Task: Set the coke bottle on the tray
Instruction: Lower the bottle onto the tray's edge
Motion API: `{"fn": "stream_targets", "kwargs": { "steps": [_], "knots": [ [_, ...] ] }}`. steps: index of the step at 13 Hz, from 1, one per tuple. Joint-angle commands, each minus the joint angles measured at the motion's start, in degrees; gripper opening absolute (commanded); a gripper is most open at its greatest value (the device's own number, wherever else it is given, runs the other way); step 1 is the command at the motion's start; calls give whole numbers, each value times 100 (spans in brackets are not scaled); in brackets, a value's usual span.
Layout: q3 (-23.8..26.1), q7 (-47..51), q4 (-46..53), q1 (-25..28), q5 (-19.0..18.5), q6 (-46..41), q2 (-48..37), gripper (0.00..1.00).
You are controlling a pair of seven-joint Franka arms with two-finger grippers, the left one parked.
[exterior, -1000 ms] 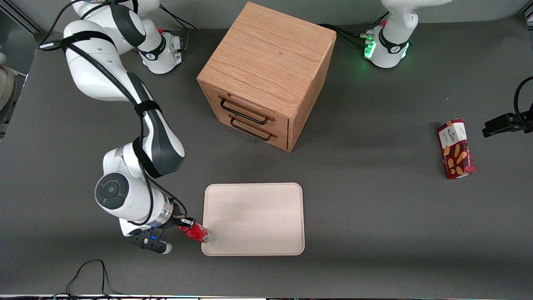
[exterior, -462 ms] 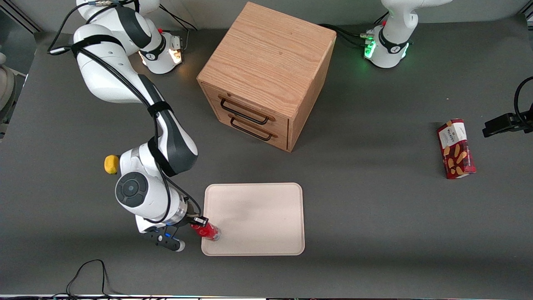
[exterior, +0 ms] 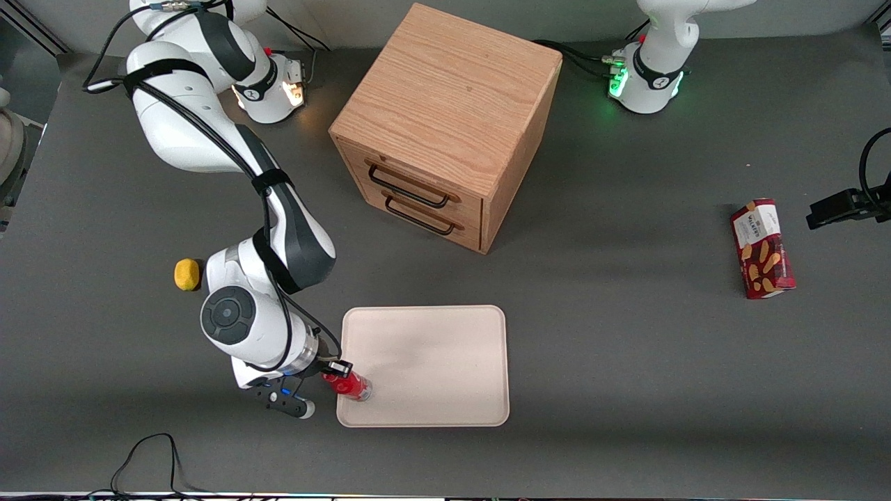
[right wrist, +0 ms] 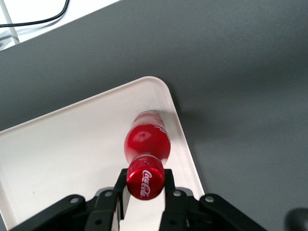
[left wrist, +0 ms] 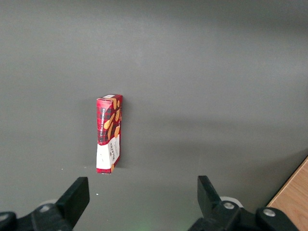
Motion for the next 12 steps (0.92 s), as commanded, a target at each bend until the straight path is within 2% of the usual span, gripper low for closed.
{"fn": "stream_targets", "kwargs": {
  "steps": [1, 2, 3, 4, 12],
  "knots": [
    [-78, 129, 211, 93, -130, 104, 157, 9],
    [-87, 129, 211, 93, -138, 122, 157, 54],
    [-78, 138, 211, 102, -286, 131, 157, 80],
    [-78, 155, 211, 102, -323, 131, 157, 98],
    [-69, 621, 211, 111, -341, 263, 157, 100]
  ]
}}
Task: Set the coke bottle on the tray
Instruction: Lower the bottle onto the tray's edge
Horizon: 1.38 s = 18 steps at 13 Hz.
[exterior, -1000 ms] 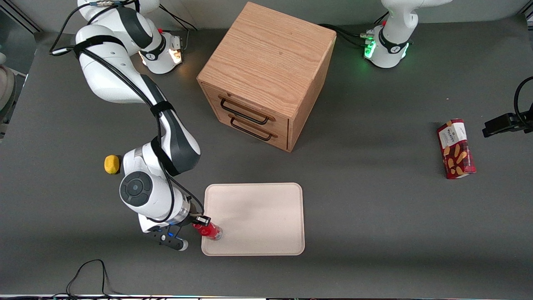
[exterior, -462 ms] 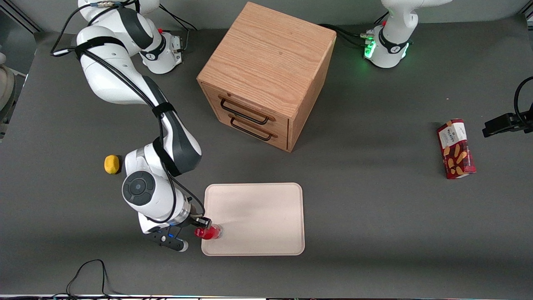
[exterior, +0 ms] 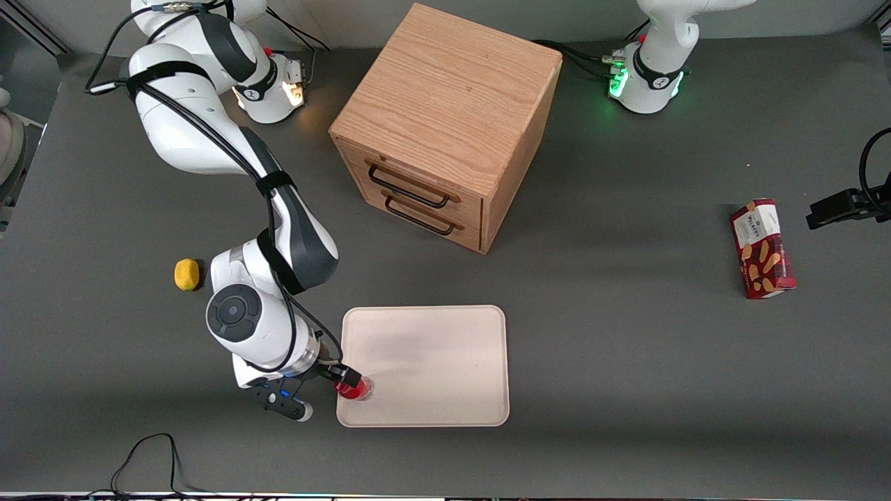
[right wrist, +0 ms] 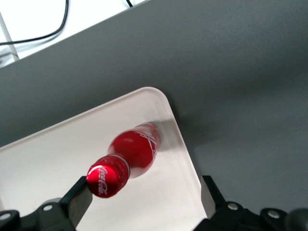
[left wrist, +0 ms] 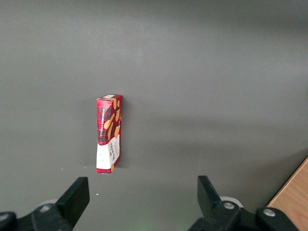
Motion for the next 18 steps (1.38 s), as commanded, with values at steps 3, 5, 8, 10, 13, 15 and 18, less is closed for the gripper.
{"fn": "stream_targets", "kwargs": {
  "steps": [3, 5, 8, 10, 13, 15, 18],
  "knots": [
    [-54, 274, 210, 91, -144, 52, 116, 100],
    [-54, 336, 202, 91, -144, 52, 116, 100],
    [-54, 353, 210, 91, -144, 69, 116, 100],
    [-54, 520, 201, 108, -144, 52, 98, 100],
    [-54, 757, 201, 187, -144, -71, 2, 100],
    [-28, 802, 201, 188, -144, -421, -164, 100],
    [-19, 784, 175, 135, -92, -992, -551, 100]
  ]
}}
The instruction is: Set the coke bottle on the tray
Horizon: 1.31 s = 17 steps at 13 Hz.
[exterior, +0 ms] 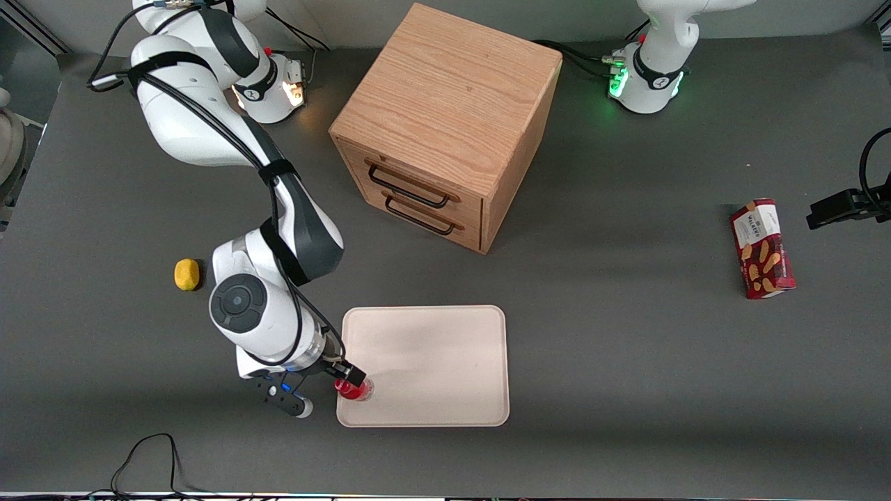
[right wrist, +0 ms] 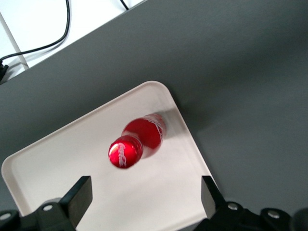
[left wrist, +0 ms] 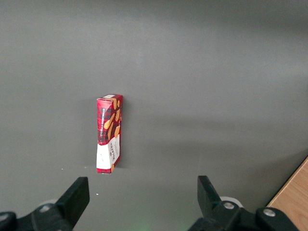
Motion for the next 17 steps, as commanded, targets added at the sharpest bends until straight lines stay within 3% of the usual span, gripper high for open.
{"fn": "stream_targets", "kwargs": {
  "steps": [1, 4, 6, 8, 10, 12, 14, 17],
  "knots": [
    [-19, 139, -77, -11, -72, -623, -442, 100],
    [-19, -71, -138, -169, 129, -1299, -732, 100],
    [-27, -666, -514, -528, 734, -1652, -1240, 100],
    [-54, -1300, -1618, -914, 1148, -1680, -2196, 100],
    [-80, -2247, -2682, -1284, 1307, -1715, -3119, 100],
    [-141, -2996, -3484, -1548, 1325, -1924, -3964, 100],
    [-535, -3812, -4143, -1540, 1308, -2162, -4694, 100],
    [-870, -4850, -4822, -1479, 1011, -2172, -5259, 100]
  ]
}}
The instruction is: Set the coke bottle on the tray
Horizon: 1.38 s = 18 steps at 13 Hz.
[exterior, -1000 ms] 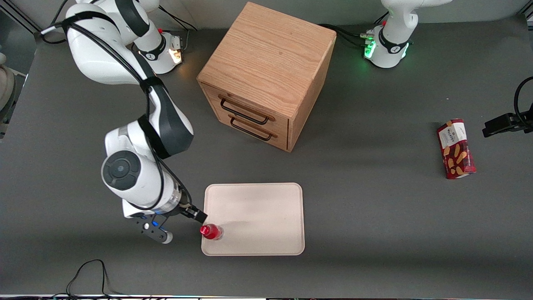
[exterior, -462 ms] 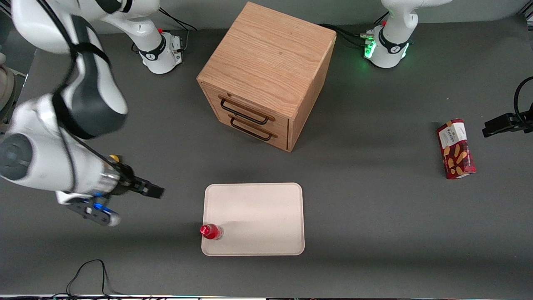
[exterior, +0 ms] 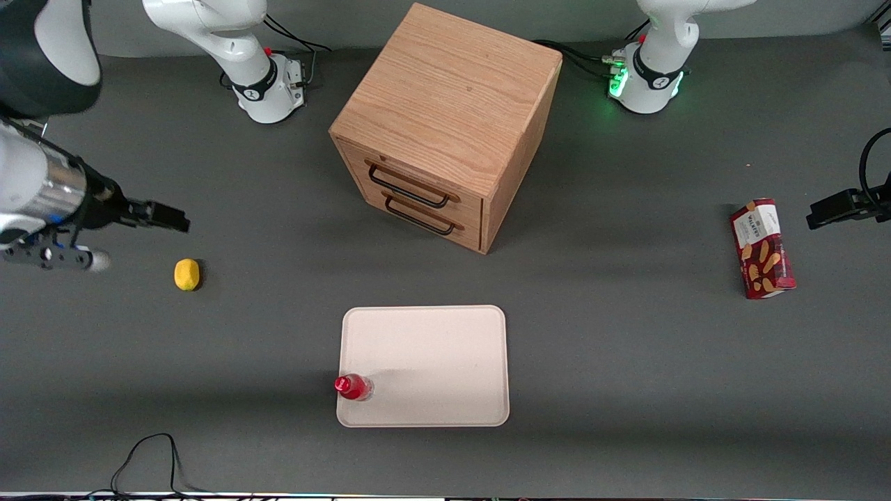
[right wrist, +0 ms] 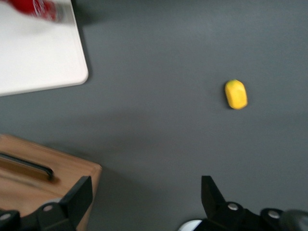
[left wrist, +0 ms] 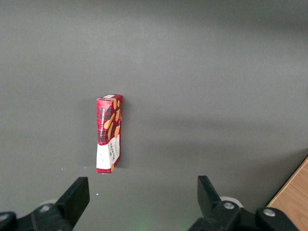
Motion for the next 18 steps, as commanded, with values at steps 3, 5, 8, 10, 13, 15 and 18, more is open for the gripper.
{"fn": "stream_targets", "kwargs": {
  "steps": [3, 5, 8, 10, 13, 15, 18],
  "knots": [
    [-656, -1276, -836, 407, -407, 256, -401, 100],
    [-1350, -1603, -652, 908, -373, 300, -217, 100],
    [-1380, -1516, -284, 946, -338, 265, -120, 100],
    [-1371, -1524, 208, 902, -294, 248, 152, 100],
    [-1012, -1516, 289, 455, -162, 169, 259, 100],
    [-940, -1516, 298, 348, -110, 160, 241, 100],
    [-931, -1376, 324, 278, 66, 54, 232, 100]
  ]
}}
